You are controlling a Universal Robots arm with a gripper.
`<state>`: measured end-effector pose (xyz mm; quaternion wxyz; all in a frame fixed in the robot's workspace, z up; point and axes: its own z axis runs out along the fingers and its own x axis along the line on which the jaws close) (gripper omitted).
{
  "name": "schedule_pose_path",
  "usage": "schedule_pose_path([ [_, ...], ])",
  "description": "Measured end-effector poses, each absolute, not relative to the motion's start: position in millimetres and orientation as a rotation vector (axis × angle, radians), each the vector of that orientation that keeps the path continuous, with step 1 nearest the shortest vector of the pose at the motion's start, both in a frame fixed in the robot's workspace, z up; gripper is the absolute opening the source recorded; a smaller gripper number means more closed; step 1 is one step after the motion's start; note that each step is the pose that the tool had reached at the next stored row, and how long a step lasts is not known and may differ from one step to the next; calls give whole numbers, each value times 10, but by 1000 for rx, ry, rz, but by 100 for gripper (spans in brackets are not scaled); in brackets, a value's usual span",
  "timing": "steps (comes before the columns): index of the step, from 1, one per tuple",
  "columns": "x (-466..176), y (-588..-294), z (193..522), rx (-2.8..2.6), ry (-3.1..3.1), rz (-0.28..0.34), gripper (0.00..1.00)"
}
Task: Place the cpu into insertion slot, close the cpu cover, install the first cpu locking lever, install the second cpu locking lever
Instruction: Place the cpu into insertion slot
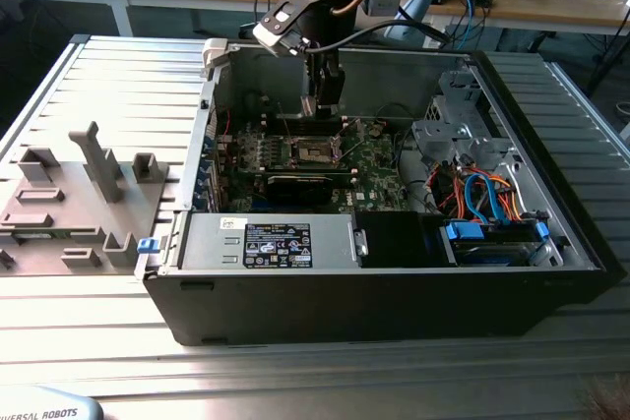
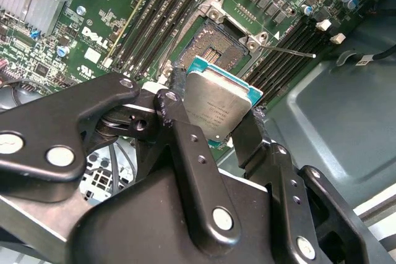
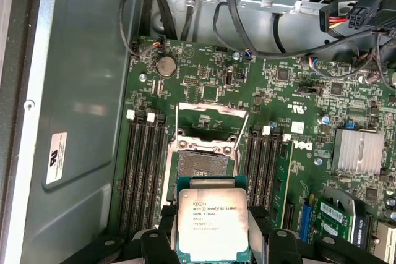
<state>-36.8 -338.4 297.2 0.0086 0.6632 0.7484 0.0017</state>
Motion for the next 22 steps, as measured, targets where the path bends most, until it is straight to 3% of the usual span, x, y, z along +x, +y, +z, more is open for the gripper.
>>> schedule_pose_path([
  [22, -368, -3384, 2968, 2089, 2324, 5, 54],
])
